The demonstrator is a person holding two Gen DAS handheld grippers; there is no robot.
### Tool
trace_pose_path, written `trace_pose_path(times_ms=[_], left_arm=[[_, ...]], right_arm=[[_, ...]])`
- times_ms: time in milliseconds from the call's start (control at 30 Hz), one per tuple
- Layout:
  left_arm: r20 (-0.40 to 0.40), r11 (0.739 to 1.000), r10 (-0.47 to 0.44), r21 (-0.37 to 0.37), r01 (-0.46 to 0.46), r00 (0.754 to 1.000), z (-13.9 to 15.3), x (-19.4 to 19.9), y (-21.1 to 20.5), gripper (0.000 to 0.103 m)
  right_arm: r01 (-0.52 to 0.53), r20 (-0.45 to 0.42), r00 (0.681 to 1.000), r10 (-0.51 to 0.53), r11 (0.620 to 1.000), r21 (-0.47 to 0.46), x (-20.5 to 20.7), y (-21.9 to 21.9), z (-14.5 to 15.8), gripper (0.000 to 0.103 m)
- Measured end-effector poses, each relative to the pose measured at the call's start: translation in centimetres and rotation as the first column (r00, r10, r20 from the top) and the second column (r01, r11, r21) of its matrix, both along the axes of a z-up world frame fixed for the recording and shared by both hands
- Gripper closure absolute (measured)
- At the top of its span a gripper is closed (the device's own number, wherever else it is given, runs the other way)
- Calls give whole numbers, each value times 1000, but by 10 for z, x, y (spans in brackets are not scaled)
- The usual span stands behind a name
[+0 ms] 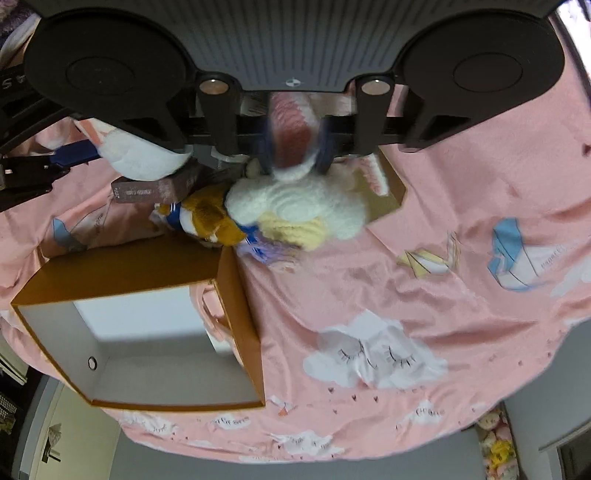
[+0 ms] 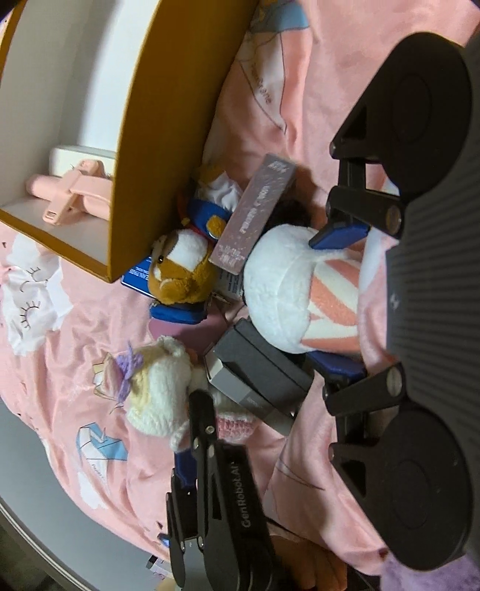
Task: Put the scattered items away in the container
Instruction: 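Grasp the panda plush with the right tool while the left tool grasps the crocheted doll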
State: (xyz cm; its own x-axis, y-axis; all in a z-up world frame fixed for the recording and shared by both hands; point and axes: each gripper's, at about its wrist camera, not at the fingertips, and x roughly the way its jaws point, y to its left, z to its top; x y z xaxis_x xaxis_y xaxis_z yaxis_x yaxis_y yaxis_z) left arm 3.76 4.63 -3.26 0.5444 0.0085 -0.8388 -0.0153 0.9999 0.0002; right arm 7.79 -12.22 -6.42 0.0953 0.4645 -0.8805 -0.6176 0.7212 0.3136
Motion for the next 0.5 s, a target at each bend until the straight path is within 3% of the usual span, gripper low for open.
trace_pose_path(times_ms=[67,500], left_arm=[[18,1000,-5,-24,5,1000,8,-2,1,80],[28,1000,-16,-2,16,999,16,-4,-6,78]], right_arm=[[5,5,1000,-5,1000,11,-2,-3,6,43],[44,120,991,-57,993,107,0,-24,52,44]])
